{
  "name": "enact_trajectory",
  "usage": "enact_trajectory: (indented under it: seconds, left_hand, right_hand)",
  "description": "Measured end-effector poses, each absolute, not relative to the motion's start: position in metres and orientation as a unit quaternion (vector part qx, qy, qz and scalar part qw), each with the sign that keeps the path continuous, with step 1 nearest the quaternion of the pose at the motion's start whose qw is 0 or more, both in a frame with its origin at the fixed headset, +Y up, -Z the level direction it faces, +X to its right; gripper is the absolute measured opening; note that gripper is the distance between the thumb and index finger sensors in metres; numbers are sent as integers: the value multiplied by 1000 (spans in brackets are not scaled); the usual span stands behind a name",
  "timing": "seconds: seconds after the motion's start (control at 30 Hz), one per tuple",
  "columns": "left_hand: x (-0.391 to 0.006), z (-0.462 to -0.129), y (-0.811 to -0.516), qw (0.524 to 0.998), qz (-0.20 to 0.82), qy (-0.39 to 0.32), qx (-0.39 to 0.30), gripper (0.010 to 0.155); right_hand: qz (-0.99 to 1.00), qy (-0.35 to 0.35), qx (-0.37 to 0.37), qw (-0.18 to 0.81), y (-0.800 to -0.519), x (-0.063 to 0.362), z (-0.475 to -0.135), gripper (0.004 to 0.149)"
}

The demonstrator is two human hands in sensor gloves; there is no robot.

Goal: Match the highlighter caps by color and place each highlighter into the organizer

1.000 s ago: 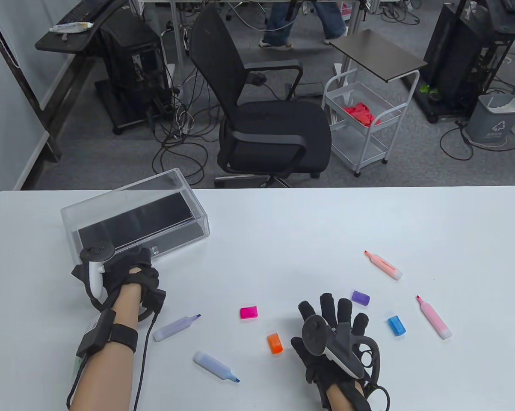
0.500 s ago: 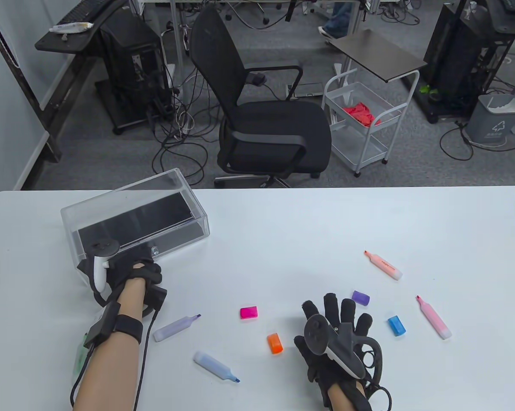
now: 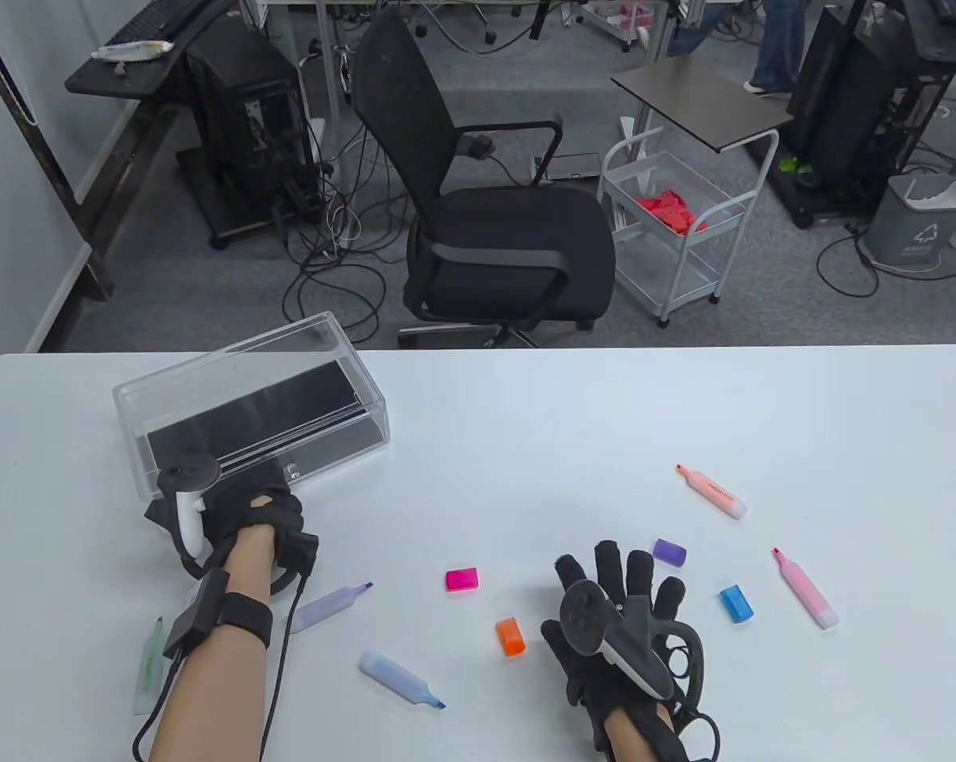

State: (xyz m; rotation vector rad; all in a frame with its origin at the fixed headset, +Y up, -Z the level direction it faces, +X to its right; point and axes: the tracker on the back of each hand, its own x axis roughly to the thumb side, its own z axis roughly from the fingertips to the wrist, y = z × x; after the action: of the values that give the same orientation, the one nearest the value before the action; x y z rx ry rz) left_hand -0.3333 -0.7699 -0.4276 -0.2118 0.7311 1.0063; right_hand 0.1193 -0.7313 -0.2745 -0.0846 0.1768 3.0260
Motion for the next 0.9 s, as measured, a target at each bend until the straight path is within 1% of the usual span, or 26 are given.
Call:
enact_trajectory:
  seconds: [0.2, 0.6, 0.9]
  left_hand:
    - [-324, -411, -770, 789, 491, 361, -82, 57]
    - [-307, -379, -769, 787, 493, 359, -90, 56]
    - [-304, -373, -769, 803, 477, 348, -82, 57]
  right_hand:
    - [996, 57, -23, 59, -731, 119, -275, 76]
    - [997, 47, -6, 67, -728, 114, -272, 76]
    - [996, 46, -2, 71, -729, 113, -272, 76]
